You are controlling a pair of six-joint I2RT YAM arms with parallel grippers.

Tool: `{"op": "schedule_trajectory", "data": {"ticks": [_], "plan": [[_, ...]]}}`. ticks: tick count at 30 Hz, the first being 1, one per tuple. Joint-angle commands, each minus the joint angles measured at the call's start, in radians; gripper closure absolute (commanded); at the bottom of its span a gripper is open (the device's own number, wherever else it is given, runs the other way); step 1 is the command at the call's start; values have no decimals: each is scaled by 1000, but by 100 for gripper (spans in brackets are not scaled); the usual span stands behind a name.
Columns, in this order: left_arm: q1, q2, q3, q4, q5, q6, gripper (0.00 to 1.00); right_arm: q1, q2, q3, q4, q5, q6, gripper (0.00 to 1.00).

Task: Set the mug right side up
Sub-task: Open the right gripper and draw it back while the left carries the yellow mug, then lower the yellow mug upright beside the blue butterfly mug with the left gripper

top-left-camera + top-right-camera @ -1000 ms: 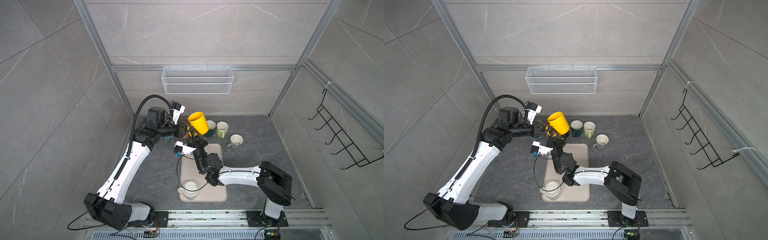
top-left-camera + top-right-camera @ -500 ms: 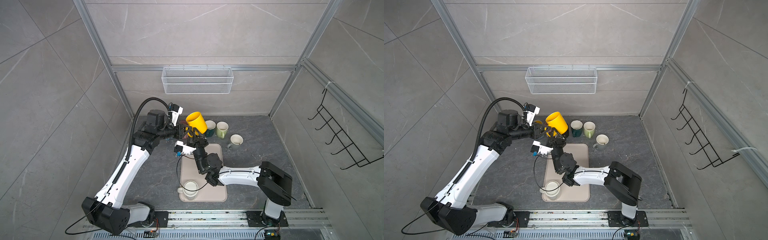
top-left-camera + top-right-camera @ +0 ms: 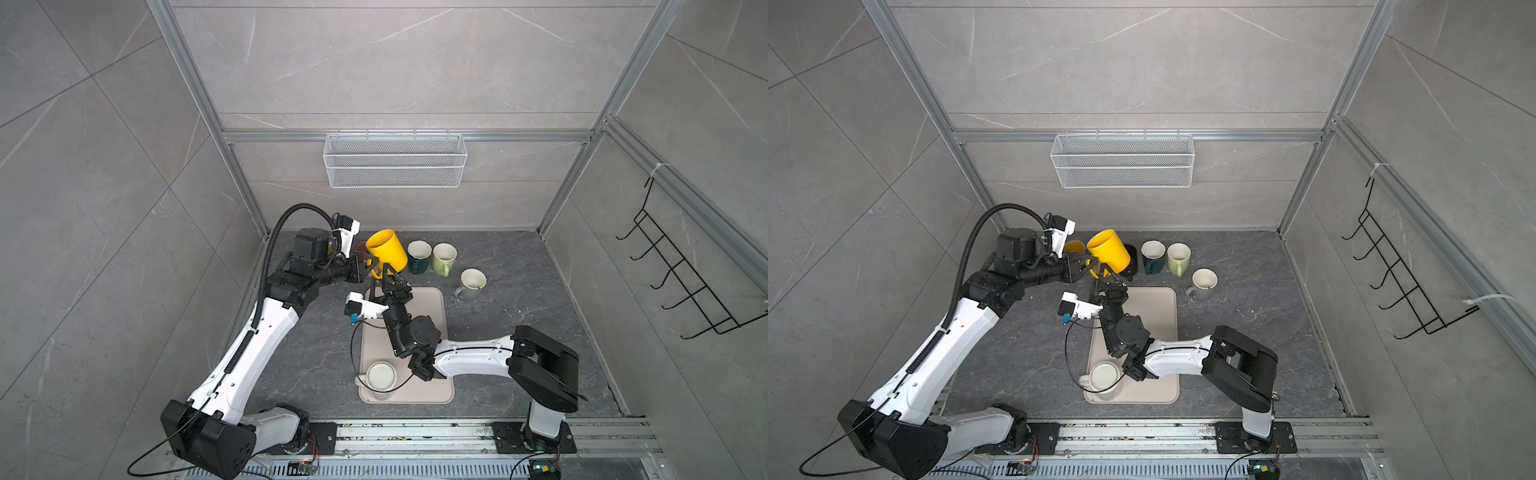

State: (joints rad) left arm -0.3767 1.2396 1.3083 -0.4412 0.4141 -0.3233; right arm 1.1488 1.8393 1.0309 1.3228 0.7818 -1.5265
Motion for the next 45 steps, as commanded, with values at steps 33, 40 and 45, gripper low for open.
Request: {"op": "schedule_trajectory", "data": {"ticks": [33,40,45], "plan": [[30,-132,-201,184,-446,55,100,-139,-497,2,-1460,-301,1650,25],[27,-113,-283,234,-465,93,100,-269,-548,-19,-1507,-633,1832,26],[24,-116,-374,314,-482,105,100,-308,-555,-43,-1485,-698,1894,28]]}}
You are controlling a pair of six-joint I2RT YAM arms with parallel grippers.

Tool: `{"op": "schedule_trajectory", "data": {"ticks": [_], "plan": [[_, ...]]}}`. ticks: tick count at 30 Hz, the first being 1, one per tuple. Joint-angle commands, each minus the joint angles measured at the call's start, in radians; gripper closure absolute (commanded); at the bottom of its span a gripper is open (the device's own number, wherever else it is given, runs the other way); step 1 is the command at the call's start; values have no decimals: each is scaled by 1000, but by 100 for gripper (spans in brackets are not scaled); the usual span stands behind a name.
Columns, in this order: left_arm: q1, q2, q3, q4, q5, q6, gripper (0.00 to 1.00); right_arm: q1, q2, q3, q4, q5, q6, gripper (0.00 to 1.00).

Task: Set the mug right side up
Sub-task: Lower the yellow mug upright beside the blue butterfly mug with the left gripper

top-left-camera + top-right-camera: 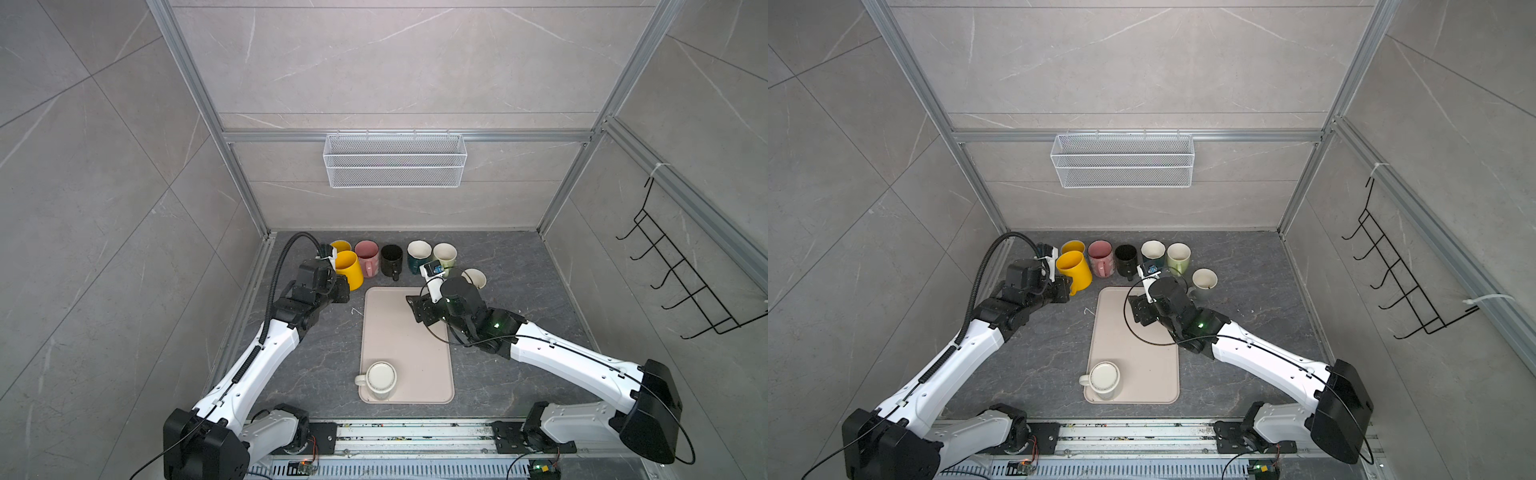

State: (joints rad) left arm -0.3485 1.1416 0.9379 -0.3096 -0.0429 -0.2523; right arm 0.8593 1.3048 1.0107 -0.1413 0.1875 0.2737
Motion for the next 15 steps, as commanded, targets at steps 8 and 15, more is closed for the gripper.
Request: {"op": "schedule_trajectory", "data": {"ticks": [8,15], "plan": [[-25,8,-130,313,-97,60,100,-137,-15,-82,70,-356,226,28],[-85,77,-178,425,-259,130,100,-189,-3,-93,108,-443,274,28]]}}
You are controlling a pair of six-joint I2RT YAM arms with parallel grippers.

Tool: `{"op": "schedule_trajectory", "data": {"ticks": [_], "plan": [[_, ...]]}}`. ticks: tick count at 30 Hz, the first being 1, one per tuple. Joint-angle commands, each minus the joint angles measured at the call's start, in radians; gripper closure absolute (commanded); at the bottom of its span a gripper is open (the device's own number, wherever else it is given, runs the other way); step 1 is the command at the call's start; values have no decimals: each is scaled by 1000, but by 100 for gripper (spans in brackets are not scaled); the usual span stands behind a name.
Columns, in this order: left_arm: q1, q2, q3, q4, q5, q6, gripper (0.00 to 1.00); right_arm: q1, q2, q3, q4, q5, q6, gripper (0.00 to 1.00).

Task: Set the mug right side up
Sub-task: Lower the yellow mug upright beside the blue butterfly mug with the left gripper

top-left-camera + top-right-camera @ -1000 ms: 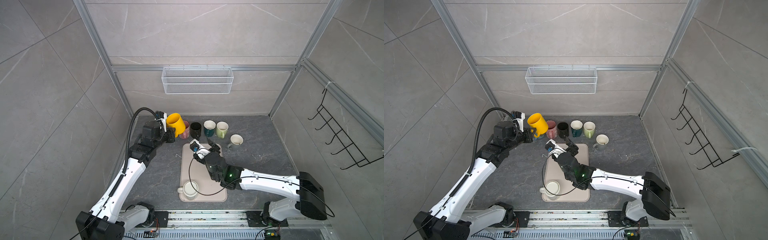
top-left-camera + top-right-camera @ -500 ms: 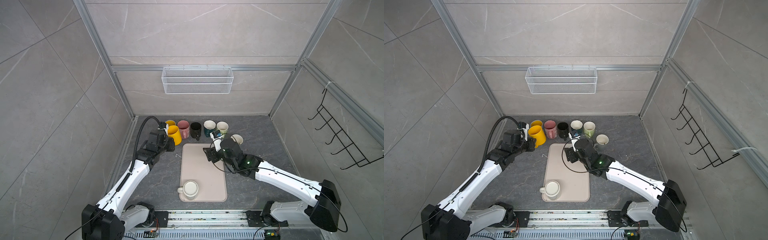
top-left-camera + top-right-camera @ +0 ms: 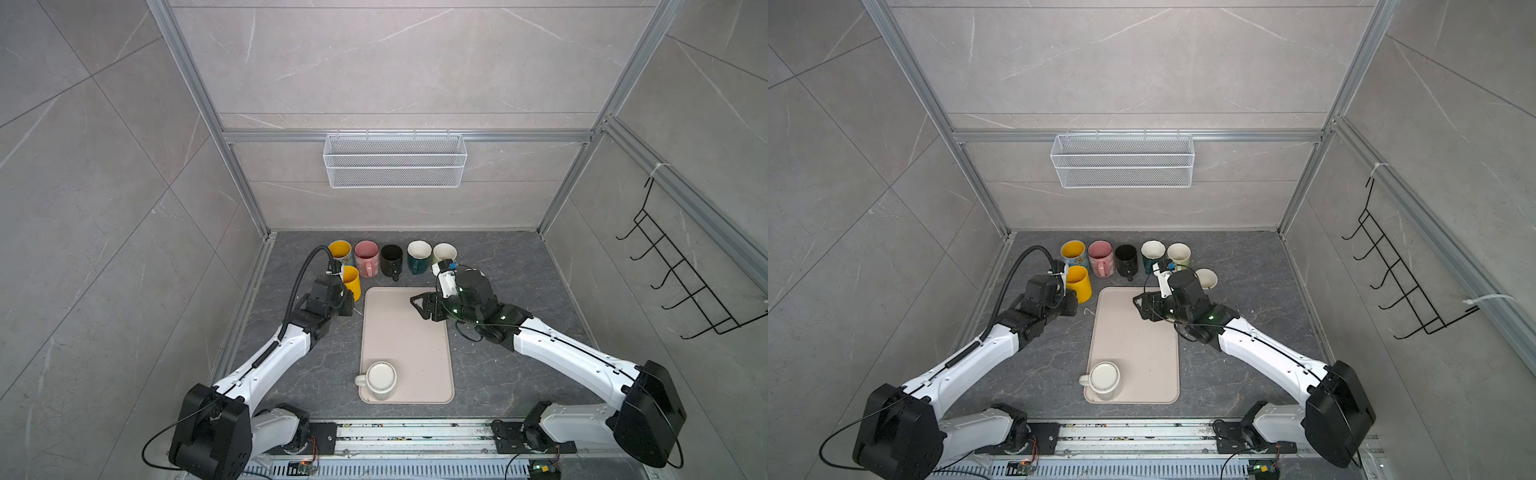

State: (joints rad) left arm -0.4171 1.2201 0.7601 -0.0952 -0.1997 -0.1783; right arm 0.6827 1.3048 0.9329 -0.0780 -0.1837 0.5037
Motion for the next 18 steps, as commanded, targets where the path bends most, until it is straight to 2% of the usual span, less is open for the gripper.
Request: {"op": "schedule_trajectory", "data": {"ticks": [1,18], "plan": [[-18,5,-14,242,-107,63,100,-20,-1,-18,50,-84,50,28],[-19,116,-123,498,-170,88,100,-84,-1,-84,127,-147,136,29]]}}
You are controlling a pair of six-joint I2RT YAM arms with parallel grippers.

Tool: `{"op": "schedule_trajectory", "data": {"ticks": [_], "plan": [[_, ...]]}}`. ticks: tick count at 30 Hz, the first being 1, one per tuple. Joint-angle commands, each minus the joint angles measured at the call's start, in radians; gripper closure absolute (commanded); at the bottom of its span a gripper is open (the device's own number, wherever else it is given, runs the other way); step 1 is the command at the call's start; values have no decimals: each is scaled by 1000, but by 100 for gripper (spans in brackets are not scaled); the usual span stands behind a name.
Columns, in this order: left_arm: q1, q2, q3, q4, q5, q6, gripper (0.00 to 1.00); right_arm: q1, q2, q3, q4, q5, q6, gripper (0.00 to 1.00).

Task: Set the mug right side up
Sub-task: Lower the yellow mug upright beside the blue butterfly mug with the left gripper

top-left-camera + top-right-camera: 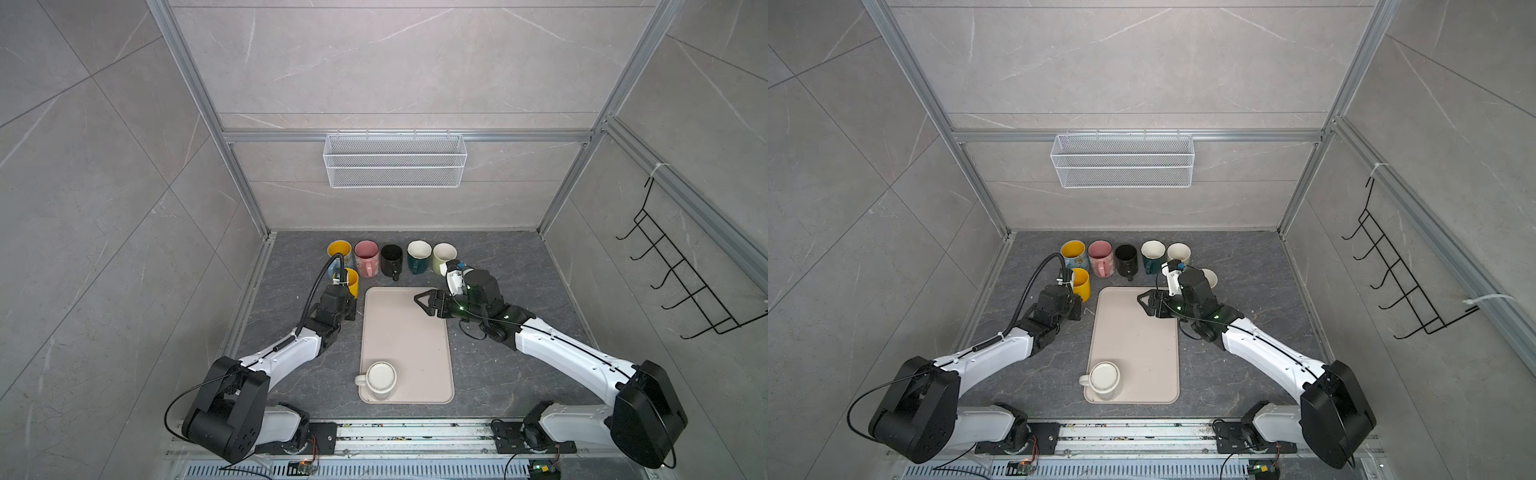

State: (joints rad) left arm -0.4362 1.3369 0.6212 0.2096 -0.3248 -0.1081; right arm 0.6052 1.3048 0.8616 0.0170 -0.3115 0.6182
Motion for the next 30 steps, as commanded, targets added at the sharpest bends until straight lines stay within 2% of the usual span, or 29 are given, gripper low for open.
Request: {"op": "schedule_trajectory", "data": {"ticks": [1,5,20,30], "plan": [[0,5,9,205,-46,16,100,-8,-1,-14,32,-18,23,29],[-1,28,-14,253,-49,6,100,-10,1,-16,34,-21,25,29],[0,100,-26,268,-43,-45,100,-18,2,-24,34,-23,35,29],[-1,130,0,182,-35,-100,100,-21,5,-22,37,-26,37,29]]}}
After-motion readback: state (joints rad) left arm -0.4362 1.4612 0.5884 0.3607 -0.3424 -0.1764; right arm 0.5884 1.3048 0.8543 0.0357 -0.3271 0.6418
